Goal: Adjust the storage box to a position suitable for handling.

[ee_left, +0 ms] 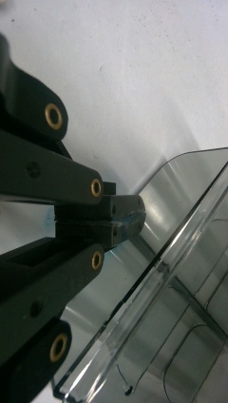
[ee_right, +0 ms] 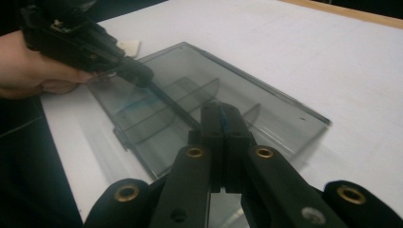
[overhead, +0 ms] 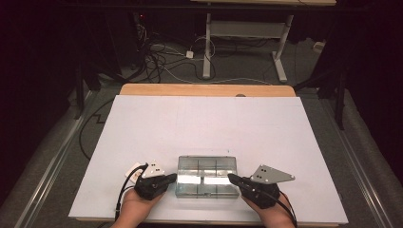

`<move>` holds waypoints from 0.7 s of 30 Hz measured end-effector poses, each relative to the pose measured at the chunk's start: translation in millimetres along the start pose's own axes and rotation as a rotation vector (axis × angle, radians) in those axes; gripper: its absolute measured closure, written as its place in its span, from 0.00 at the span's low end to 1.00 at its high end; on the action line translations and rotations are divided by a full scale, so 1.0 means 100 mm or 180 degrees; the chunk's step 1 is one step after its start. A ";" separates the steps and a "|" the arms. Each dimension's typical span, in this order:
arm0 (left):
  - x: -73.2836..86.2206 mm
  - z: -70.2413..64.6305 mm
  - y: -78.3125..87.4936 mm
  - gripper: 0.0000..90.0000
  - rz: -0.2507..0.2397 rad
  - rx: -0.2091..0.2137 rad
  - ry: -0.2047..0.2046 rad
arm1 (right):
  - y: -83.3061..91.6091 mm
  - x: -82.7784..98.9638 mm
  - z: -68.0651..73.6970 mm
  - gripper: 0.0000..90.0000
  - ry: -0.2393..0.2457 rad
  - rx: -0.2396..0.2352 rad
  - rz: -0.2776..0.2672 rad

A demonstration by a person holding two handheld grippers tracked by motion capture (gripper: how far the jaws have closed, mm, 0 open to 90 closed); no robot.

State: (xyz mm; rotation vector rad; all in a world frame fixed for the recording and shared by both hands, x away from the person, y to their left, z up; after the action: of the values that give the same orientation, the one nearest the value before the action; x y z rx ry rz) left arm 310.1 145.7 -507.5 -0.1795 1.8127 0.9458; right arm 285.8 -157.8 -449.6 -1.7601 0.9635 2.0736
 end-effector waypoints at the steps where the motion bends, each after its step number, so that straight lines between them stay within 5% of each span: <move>1: 0.00 0.00 0.00 0.97 -0.0010 0.0011 0.0014 | -0.03 0.00 0.02 1.00 0.0006 -0.0037 0.0008; 21: 0.01 0.05 0.06 0.97 -0.0230 0.0230 0.0113 | -0.39 0.03 0.64 1.00 0.0151 -0.0682 0.0091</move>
State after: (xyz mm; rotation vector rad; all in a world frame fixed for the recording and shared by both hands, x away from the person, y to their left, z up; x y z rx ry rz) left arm 309.8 153.1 -506.0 -0.2161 1.8576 0.8298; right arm 258.1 -89.7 -461.6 -1.9165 0.8085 2.2349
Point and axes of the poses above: each handheld gripper's, and its own axes: y roughly backward along the jaws, x roughly out of its underside, z roughly to its left, the point moved 3 cm from there along -y, roughly forward along the jaws, and after that the axes turned 10 degrees about -z, right-handed, at the moved point
